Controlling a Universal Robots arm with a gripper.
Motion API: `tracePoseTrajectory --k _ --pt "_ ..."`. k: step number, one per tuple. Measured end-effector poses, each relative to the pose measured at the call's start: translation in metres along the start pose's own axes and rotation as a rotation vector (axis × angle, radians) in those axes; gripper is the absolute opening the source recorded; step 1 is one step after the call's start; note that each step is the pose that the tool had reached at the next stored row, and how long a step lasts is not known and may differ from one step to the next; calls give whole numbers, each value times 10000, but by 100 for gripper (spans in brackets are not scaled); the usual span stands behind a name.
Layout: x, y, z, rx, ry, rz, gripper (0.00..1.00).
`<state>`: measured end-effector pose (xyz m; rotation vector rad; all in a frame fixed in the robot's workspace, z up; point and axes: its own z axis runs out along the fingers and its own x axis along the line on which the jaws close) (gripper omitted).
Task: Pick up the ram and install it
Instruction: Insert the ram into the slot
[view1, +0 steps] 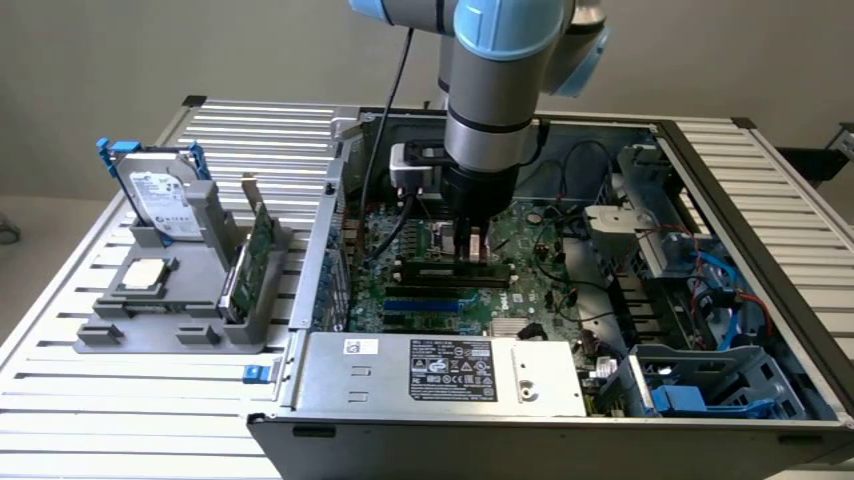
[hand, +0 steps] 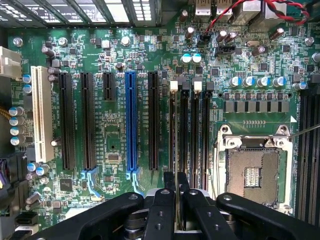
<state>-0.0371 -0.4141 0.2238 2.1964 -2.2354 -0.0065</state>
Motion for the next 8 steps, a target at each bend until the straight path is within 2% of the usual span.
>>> tracePoseTrajectory --k 8 --pt "0 0 17 -1 2 0 13"
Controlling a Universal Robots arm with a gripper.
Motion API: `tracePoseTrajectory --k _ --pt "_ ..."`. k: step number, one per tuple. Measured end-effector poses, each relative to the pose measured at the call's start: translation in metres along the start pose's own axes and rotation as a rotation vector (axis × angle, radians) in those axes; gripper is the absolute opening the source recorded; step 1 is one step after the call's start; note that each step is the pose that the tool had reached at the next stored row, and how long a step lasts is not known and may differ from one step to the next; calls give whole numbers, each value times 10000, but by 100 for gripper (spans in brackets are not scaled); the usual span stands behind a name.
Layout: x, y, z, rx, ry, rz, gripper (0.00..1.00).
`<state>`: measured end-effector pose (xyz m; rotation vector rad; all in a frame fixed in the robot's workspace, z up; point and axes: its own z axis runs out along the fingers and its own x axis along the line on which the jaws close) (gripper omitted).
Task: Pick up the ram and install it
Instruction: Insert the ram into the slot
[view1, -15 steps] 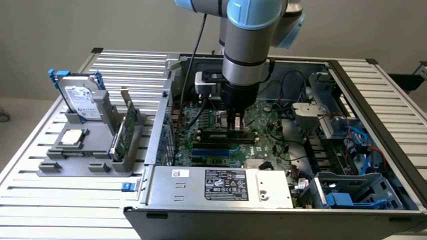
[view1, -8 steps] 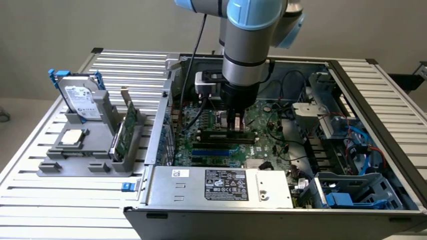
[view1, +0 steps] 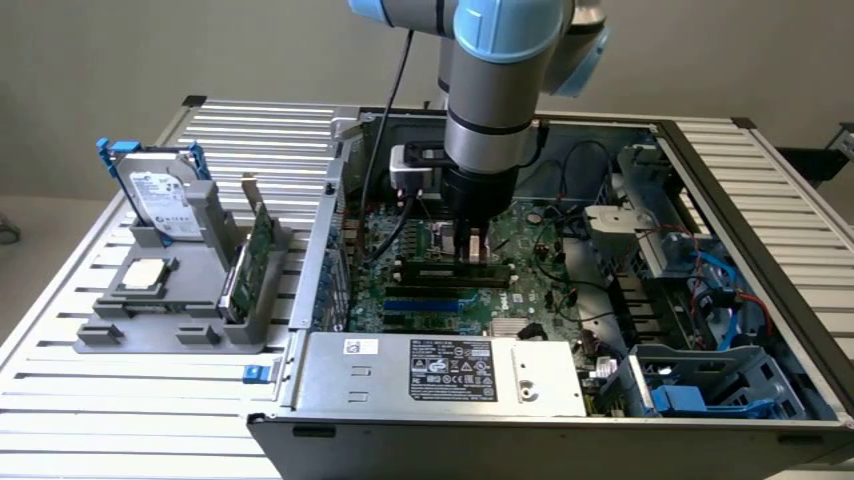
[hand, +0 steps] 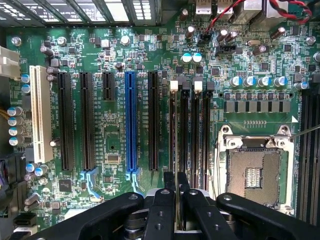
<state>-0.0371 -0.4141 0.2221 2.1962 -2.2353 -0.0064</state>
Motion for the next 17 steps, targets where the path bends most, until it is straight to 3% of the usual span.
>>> tracePoseTrajectory --k 8,13,15,17 --pt "0 0 6 0 0 3 13" --pt "0 0 1 0 -1 4 27" --pt "0 0 -31 0 -2 7 40" --pt "0 1 -74 -1 -2 12 40"
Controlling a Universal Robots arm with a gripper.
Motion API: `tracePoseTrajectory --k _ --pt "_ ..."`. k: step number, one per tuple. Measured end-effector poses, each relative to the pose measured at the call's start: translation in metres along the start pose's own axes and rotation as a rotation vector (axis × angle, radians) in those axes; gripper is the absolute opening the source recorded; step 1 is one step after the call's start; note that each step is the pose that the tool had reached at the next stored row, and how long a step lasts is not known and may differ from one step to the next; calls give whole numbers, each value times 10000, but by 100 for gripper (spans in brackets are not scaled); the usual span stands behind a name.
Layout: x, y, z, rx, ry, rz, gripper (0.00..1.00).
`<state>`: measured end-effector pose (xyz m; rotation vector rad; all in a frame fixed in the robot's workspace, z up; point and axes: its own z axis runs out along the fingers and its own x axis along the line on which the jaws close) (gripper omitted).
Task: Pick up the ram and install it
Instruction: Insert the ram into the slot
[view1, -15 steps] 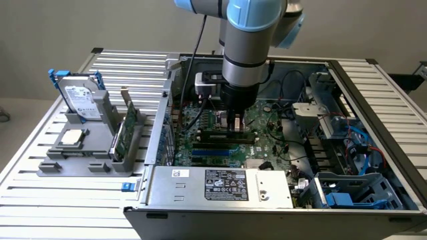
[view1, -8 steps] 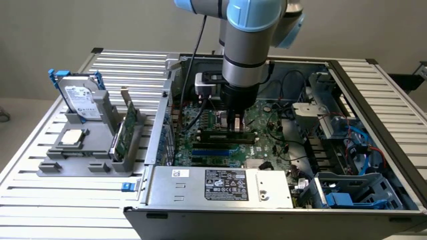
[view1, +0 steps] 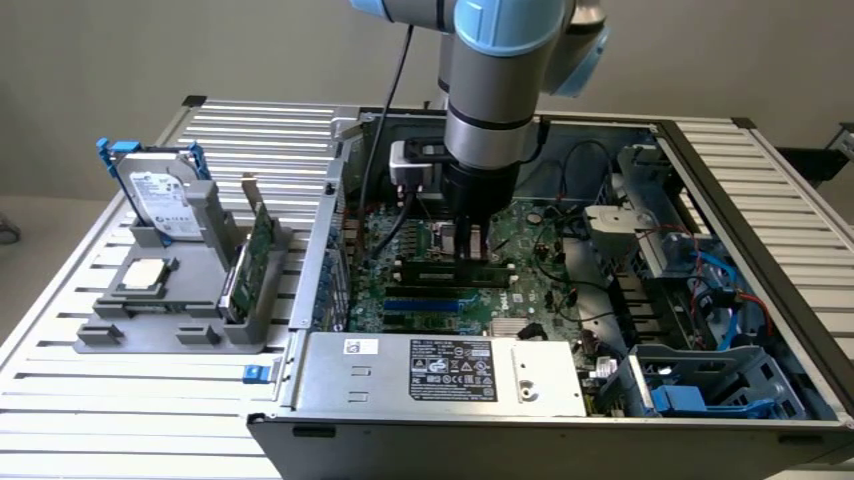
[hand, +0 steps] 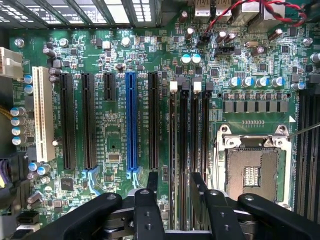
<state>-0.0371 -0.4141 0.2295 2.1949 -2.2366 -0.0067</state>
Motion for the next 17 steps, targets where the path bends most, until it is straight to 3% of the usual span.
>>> tracePoseTrajectory --k 9,13,17 --pt "55 13 -220 -36 0 76 37" --pt "81 14 -299 -71 1 116 13" --pt "87 16 -342 -103 0 146 11"
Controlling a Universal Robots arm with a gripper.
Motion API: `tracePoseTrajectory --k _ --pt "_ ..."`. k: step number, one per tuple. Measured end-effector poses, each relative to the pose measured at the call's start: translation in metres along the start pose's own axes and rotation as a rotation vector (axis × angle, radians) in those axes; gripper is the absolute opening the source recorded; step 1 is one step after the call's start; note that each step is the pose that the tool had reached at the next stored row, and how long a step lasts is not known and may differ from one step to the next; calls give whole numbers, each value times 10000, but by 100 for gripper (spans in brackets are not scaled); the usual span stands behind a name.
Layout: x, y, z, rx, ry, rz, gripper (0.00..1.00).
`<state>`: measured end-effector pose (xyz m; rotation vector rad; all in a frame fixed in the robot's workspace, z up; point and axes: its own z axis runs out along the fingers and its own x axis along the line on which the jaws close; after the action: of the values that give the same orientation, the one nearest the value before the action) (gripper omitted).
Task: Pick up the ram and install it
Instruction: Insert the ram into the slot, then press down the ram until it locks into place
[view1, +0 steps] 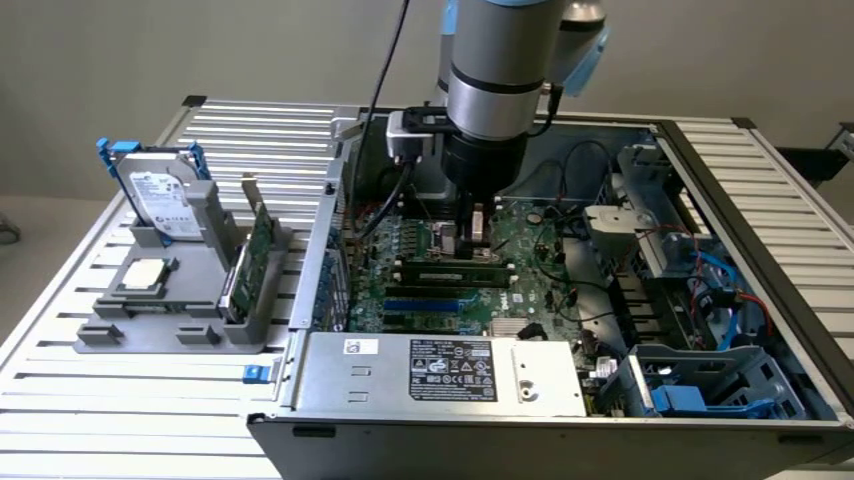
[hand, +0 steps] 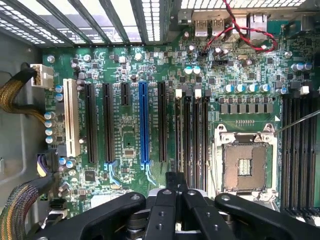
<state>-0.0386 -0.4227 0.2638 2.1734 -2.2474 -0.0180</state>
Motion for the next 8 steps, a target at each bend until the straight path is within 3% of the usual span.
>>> tracePoseTrajectory --k 8 --pt "0 -1 -1 -2 2 -1 11"
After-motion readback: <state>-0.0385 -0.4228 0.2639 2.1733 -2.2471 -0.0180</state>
